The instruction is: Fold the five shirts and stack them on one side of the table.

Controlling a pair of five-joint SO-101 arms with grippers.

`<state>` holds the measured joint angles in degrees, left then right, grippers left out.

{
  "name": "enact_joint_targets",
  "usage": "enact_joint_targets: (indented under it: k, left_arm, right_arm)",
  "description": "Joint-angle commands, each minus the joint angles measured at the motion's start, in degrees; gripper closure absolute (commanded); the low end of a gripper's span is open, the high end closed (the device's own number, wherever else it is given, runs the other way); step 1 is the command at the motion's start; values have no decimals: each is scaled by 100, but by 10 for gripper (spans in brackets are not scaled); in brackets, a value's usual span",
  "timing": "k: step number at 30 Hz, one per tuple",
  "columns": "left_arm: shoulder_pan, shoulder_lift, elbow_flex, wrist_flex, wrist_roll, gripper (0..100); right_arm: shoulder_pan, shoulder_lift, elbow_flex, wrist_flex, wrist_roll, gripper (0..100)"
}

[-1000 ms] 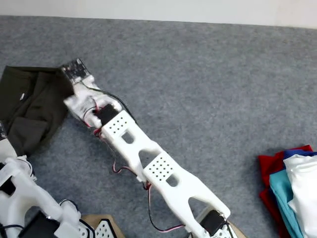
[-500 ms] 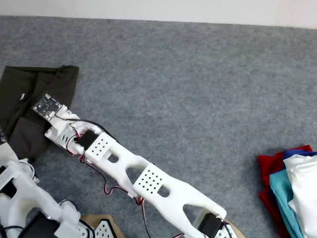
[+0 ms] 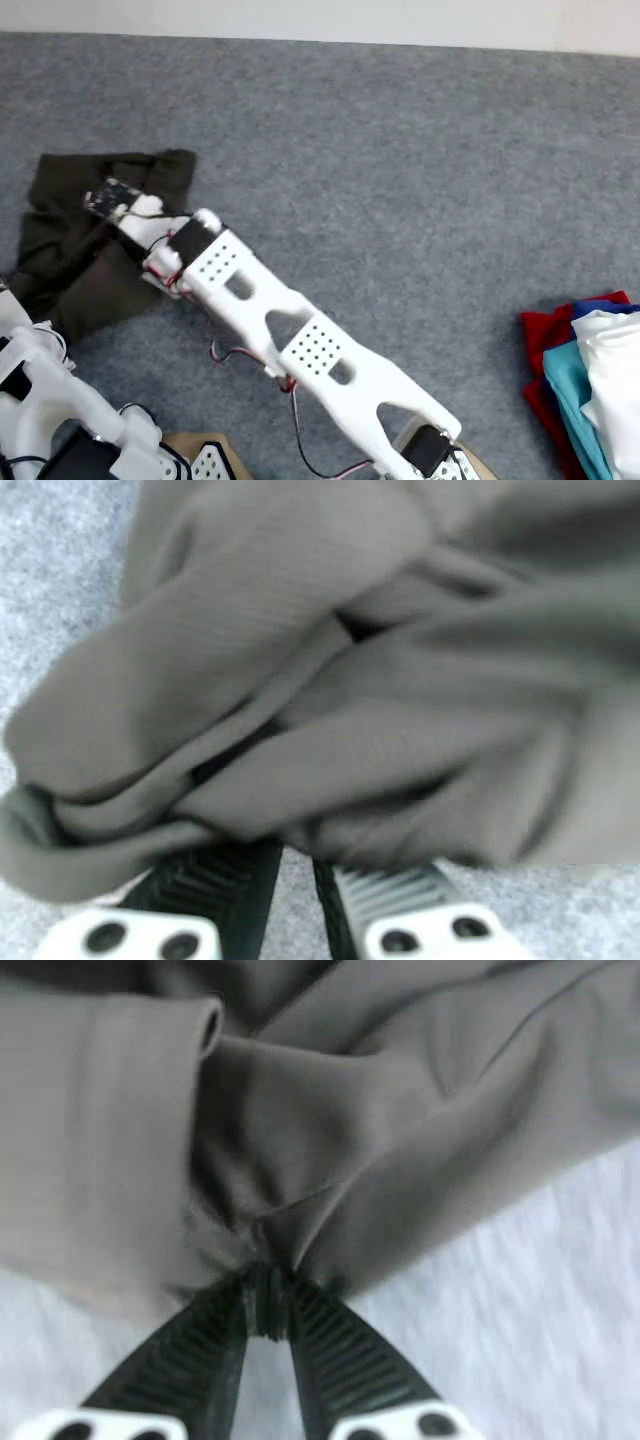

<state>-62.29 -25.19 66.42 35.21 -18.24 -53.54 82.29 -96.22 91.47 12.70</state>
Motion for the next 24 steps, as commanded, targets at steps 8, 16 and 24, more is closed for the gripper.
enact_joint_targets:
  k: [8, 16, 24]
  left_arm:
    - [-48, -22, -831, -88, 70, 989]
    - [-75, -4, -971, -88, 79, 989]
    - [-268, -4, -971, -88, 79, 989]
  right_arm:
    - [286, -286, -409, 971, -167, 991]
    - [180, -1033, -409, 743, -220, 990]
    - [286, -1490, -356, -251, -941, 839]
